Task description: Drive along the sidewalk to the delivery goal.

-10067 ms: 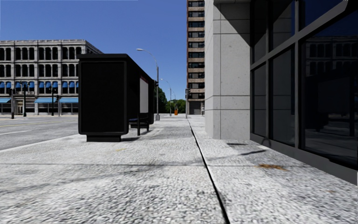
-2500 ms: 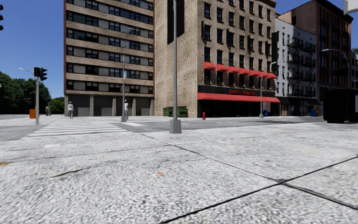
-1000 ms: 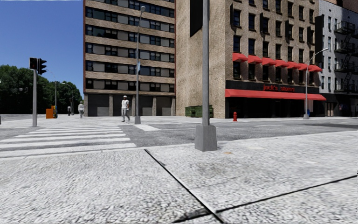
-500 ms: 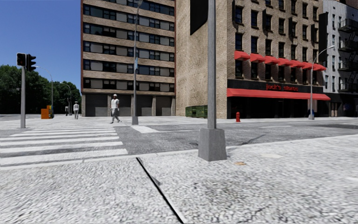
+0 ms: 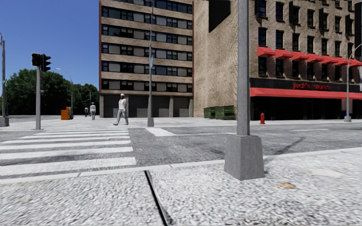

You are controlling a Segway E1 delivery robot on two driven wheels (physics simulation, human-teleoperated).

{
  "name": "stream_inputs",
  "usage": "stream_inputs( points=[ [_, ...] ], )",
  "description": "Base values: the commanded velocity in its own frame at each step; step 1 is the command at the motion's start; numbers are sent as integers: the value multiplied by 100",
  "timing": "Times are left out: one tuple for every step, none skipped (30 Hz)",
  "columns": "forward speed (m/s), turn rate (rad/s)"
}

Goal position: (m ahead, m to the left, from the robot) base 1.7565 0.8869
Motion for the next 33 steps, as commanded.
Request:
stream_inputs(
  points=[
    [136,41],
    [136,41],
    [136,41],
    [136,41],
    [136,41],
    [136,41],
    [136,41],
    [136,41],
    [136,41],
    [136,41],
    [136,41],
    [136,41],
    [136,41],
    [136,41],
    [136,41],
    [136,41],
    [136,41],
    [136,41],
    [136,41],
    [136,40],
    [136,40],
    [136,40],
    [136,40],
    [136,40],
    [136,38],
    [136,38],
    [136,0],
    [136,0],
    [135,0],
    [125,0],
    [125,0],
    [96,0],
    [60,0]
  ],
)
